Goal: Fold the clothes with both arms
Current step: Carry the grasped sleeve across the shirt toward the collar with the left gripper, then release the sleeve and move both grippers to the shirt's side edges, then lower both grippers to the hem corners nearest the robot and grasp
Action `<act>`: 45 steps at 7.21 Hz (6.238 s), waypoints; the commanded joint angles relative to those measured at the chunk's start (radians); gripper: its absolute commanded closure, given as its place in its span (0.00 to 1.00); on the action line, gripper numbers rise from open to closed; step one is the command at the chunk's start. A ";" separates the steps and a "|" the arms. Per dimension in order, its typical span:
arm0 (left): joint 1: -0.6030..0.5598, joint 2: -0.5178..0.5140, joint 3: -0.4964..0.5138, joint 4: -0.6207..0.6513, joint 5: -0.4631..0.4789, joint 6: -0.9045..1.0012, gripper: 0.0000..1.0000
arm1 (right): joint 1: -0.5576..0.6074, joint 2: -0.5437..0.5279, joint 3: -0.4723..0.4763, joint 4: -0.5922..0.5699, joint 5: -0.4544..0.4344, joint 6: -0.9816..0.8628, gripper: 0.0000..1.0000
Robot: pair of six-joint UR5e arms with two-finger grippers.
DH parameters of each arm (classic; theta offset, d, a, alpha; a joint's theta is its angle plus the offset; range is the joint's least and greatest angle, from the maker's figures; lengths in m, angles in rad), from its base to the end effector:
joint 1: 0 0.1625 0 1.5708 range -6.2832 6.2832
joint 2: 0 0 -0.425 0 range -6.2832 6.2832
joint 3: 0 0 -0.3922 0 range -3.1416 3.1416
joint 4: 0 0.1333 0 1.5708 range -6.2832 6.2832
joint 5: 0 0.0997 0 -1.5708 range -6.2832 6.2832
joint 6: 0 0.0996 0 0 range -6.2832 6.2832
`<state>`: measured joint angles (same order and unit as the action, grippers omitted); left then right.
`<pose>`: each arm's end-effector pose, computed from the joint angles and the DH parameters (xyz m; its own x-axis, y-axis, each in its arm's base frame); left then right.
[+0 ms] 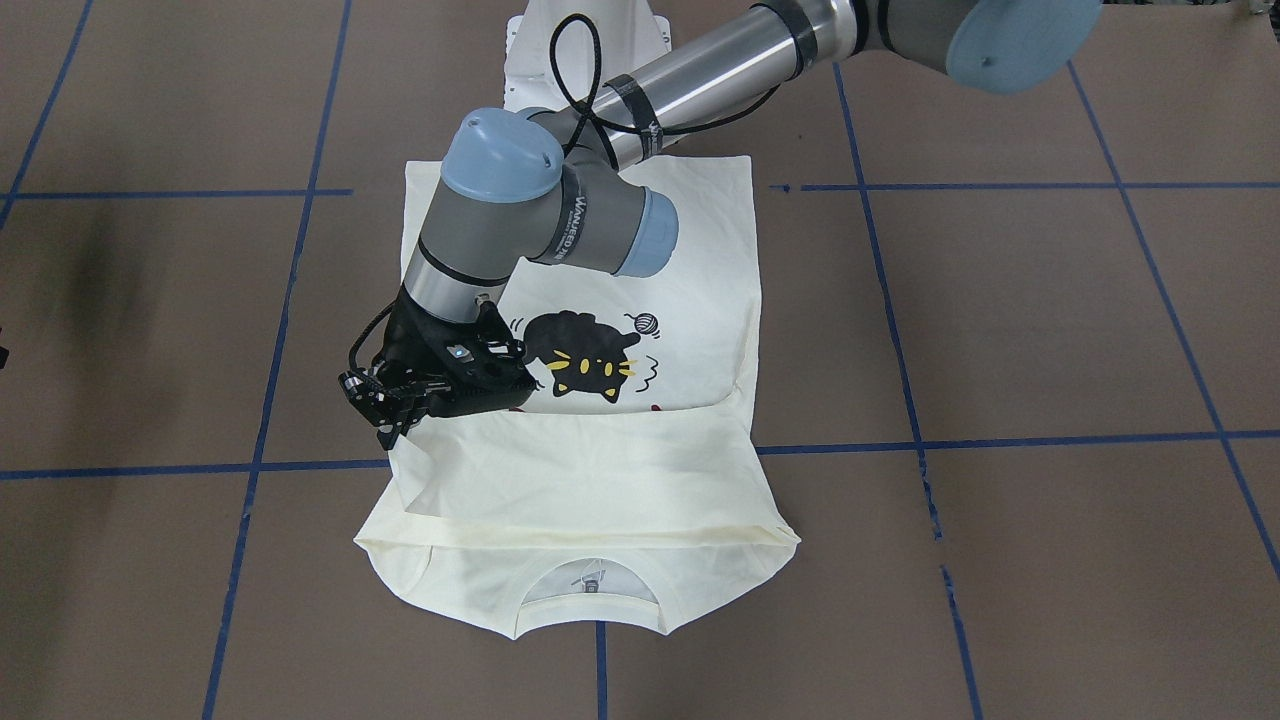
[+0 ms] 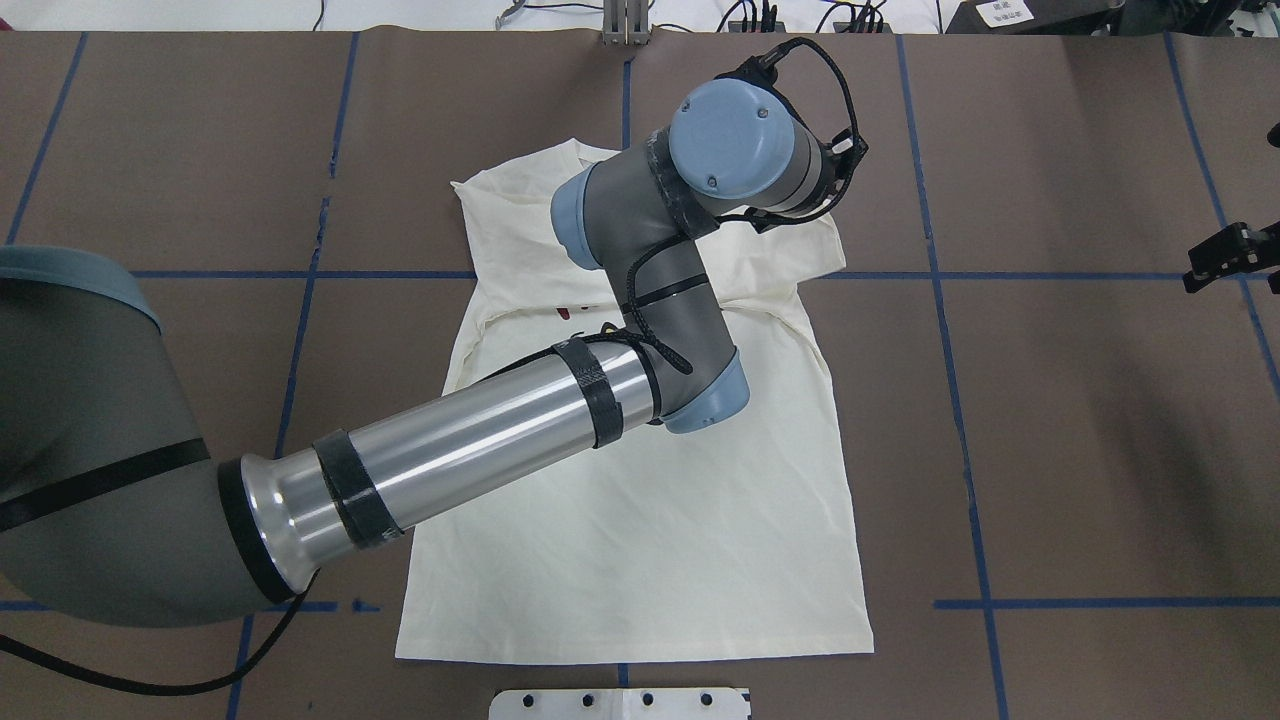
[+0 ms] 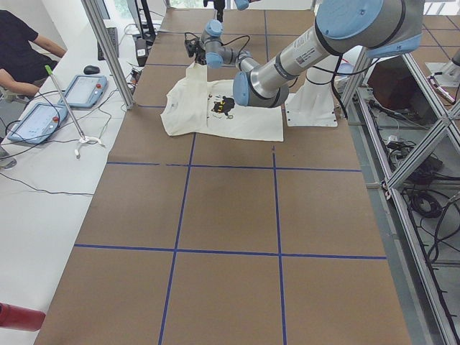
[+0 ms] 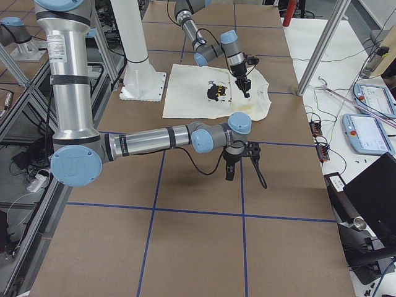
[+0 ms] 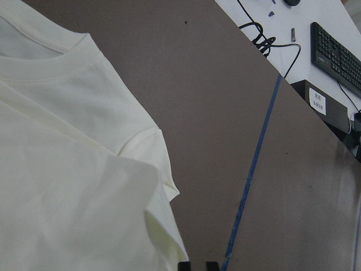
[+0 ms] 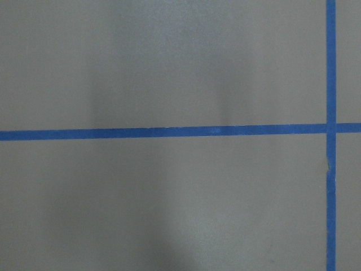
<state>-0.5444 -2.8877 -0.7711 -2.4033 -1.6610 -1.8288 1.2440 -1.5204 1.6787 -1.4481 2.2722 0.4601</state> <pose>0.6806 -0.5574 -0.0002 0.0690 -0.3388 -0.9383 0.4739 0.8388 -0.2680 -0.1033 -0.5199 0.5706 0.7338 0.0325 0.6786 -0.0194 0.9995 -0.0268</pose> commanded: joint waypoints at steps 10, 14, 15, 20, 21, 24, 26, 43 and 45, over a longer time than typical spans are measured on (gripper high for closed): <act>-0.062 0.517 -0.758 0.509 -0.155 0.467 0.00 | -0.167 0.019 0.125 0.218 -0.003 0.455 0.00; -0.075 0.825 -1.178 0.759 -0.157 0.699 0.00 | -0.461 0.013 0.320 0.215 -0.198 0.809 0.00; -0.077 0.925 -1.261 0.757 -0.157 0.741 0.00 | -0.562 0.016 0.367 0.212 -0.261 0.913 0.00; -0.083 1.015 -1.346 0.757 -0.158 0.783 0.00 | -1.038 -0.010 0.421 0.202 -0.607 1.205 0.00; -0.083 1.013 -1.349 0.757 -0.158 0.783 0.00 | -1.070 -0.020 0.421 0.202 -0.615 1.212 0.00; -0.081 1.015 -1.363 0.757 -0.160 0.783 0.00 | -1.103 -0.035 0.414 0.201 -0.614 1.229 0.04; -0.081 1.013 -1.363 0.757 -0.160 0.783 0.00 | -1.104 -0.035 0.398 0.199 -0.611 1.229 0.05; 0.346 1.133 -1.326 0.664 -0.059 0.117 0.03 | -1.095 -0.043 0.506 0.213 -0.613 1.252 1.00; 0.415 1.125 -1.277 0.665 -0.028 0.073 0.05 | -1.094 -0.037 0.506 0.213 -0.609 1.252 1.00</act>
<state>-0.1661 -1.7575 -2.0750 -1.7417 -1.7028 -1.7271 0.1493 -1.5608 2.1838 -1.2356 1.6601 1.7120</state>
